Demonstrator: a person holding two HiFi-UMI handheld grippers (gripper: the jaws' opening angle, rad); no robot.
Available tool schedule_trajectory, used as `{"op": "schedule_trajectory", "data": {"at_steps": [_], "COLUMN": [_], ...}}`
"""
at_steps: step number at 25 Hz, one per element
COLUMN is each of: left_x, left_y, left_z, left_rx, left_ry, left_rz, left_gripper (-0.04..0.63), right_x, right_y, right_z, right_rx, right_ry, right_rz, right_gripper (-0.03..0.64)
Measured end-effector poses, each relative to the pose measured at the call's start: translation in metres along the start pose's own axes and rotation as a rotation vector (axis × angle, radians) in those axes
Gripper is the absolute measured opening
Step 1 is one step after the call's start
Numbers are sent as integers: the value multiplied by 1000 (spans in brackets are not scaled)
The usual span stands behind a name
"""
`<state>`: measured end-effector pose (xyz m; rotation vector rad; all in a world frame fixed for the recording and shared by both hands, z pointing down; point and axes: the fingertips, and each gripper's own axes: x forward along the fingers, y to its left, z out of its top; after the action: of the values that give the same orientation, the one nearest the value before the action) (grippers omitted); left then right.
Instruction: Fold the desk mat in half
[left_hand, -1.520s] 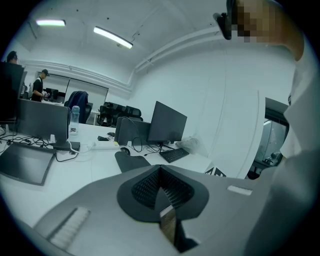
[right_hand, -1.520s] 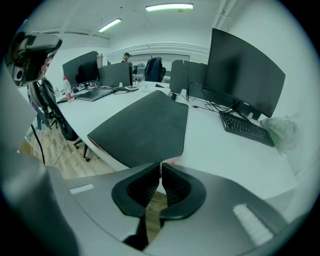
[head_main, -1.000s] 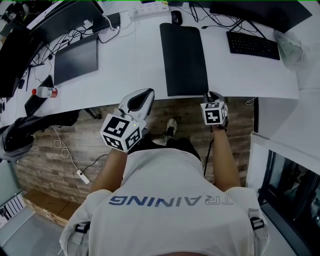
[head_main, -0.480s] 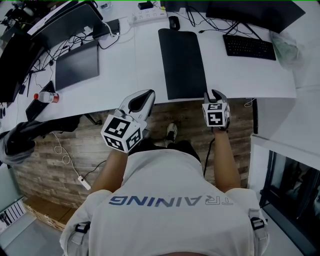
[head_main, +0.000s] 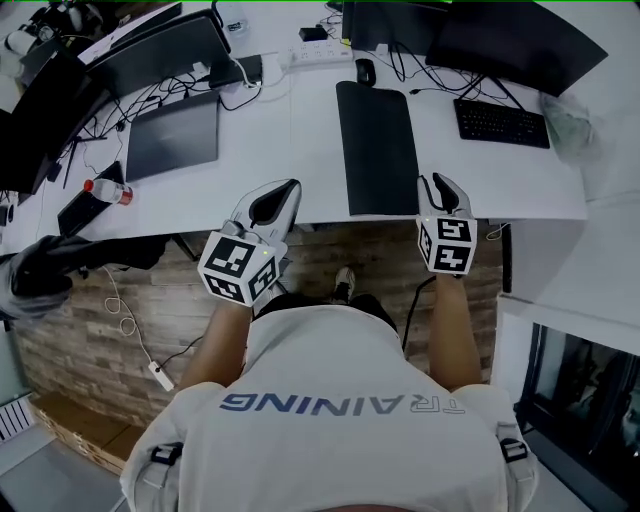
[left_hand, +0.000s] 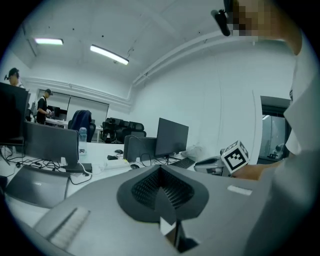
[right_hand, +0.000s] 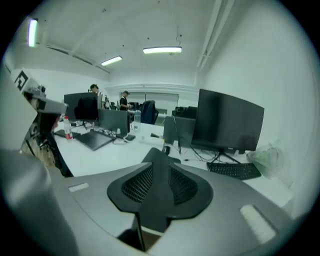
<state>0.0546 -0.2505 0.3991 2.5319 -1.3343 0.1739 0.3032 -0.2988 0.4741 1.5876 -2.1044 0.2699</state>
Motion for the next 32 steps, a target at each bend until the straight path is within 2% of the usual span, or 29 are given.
{"op": "schedule_trajectory", "data": {"at_steps": [7,14,23,32], "left_x": [-38,-83,-131,-140], "left_y": [37,76,106,115], "left_z": [35,66,79,75], "left_rx": [22,46,57,44], "left_ry": [-92,-182,-242,-239], "left_rz": [78,166,245,247], "left_gripper": [-2,-2,-2,-2], "right_x": [-42,-65,-73,-66], "right_y": [35,74,128,148], "right_z": [105,167,190,191], "right_rx": [7,-29,-29,-35], "right_ry": [-255,-410,-473,-460], "right_rz": [53,68,171,201], "right_gripper": [83,26,14,15]}}
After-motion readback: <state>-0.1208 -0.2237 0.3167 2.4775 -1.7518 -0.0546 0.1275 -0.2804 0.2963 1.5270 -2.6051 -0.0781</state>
